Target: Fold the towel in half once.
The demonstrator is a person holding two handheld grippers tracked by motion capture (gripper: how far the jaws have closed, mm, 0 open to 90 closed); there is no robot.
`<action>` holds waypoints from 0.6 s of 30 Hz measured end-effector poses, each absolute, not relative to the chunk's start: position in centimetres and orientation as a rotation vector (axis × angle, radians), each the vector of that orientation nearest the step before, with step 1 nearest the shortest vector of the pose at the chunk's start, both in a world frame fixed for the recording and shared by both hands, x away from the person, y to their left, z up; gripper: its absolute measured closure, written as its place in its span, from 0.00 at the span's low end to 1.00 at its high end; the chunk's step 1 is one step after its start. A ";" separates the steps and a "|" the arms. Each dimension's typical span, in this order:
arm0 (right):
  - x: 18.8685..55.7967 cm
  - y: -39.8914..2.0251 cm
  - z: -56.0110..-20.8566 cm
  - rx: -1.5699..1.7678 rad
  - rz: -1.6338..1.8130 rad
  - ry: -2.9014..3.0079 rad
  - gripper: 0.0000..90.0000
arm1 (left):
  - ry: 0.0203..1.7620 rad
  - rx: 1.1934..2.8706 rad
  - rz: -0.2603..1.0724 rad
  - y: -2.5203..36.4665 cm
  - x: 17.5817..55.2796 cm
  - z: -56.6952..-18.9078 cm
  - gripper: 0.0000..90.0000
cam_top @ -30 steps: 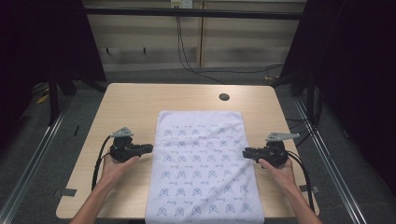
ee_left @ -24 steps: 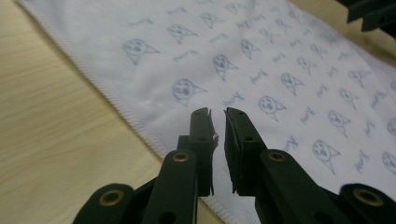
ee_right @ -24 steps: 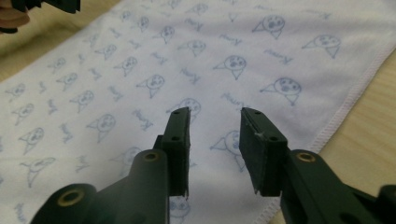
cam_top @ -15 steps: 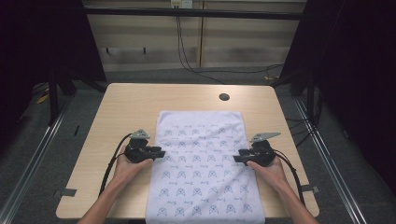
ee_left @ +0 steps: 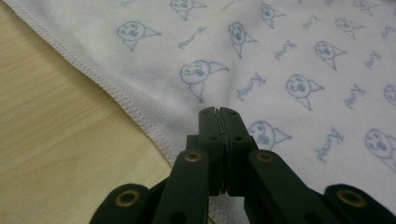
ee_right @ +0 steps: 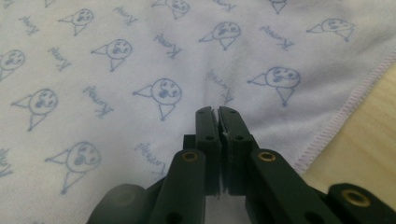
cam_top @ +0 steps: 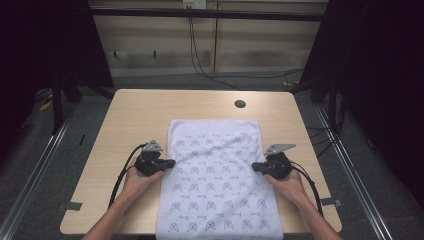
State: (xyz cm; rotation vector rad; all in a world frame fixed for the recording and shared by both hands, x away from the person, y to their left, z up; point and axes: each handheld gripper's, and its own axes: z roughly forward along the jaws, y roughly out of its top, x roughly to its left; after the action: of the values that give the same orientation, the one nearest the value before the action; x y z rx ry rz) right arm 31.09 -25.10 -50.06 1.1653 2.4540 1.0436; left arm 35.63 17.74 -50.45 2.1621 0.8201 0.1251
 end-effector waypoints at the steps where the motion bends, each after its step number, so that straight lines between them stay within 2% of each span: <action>1: 30.2 -25.2 -49.9 1.163 1.040 2.475 0.98 | 0.809 2.154 0.102 17.9 35.2 -50.5 0.99; 10: 25.8 -25.8 -49.7 1.128 1.087 2.561 0.98 | 0.767 2.213 0.009 18.4 31.1 -50.0 0.99; 12: 24.3 -25.7 -49.6 1.105 1.090 2.600 0.98 | 0.788 2.197 -0.067 19.1 30.2 -50.0 0.99; 18: 22.2 -25.2 -49.6 1.074 1.117 2.658 0.98 | 0.743 2.225 -0.144 20.1 27.0 -49.8 0.99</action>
State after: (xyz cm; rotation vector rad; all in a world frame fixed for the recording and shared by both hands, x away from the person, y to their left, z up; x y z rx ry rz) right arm 22.16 -25.19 -49.55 1.0740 2.6583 1.1174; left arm 26.97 20.09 -49.81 2.2252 0.7426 -0.1439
